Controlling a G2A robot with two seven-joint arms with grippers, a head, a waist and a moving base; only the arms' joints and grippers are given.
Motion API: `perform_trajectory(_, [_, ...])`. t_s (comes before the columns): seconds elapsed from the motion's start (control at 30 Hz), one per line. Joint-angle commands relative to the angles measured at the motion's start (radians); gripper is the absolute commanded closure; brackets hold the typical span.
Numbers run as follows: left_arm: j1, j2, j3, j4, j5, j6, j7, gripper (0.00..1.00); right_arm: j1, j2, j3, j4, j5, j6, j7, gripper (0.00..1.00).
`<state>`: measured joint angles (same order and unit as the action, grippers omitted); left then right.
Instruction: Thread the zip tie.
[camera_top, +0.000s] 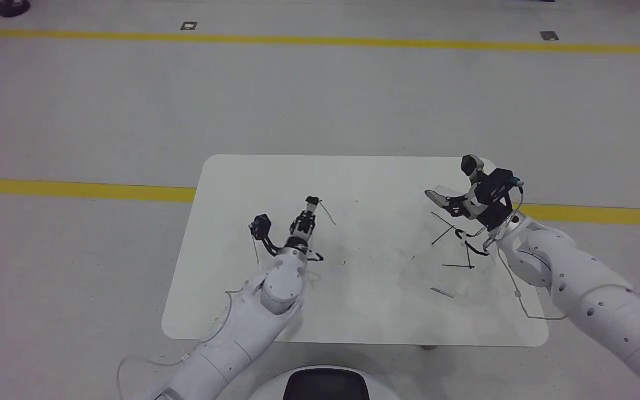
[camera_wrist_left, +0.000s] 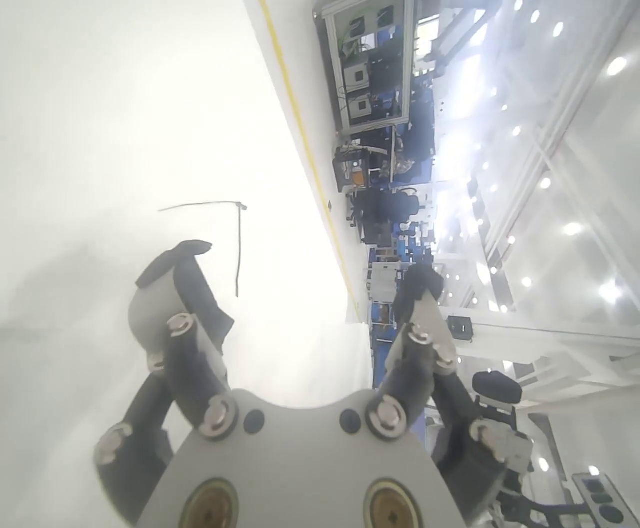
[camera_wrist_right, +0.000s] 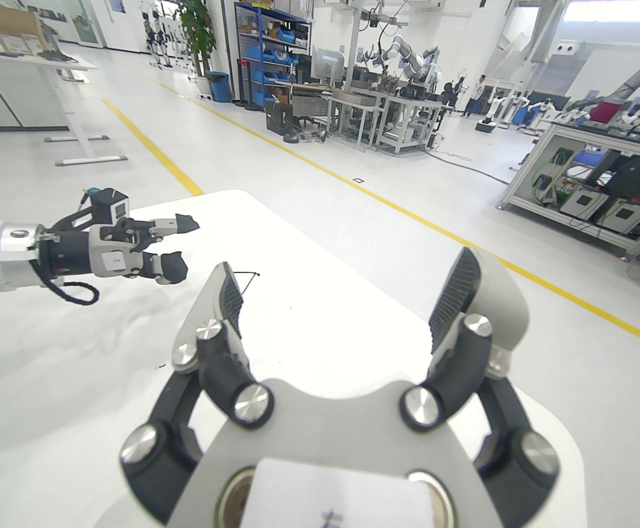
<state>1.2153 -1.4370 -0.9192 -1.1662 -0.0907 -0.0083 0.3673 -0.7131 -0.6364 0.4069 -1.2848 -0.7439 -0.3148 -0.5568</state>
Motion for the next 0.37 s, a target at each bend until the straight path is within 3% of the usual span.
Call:
perform_trajectory(0.0, [0.015,0.002,-0.003,-0.013,0.034,-0.010,0.019,0.00,0.000,0.000,0.000,0.000,0.000,0.000,0.000,0.00])
perform_trajectory(0.13, [0.049,0.009,-0.020,-0.048,0.085,-0.057,0.047,0.00,0.000,0.000,0.000,0.000,0.000,0.000,0.000,0.00])
perform_trajectory(0.33, [0.055,0.011,-0.034,-0.057,0.078,-0.056,0.050,0.00,0.000,0.000,0.000,0.000,0.000,0.000,0.000,0.00])
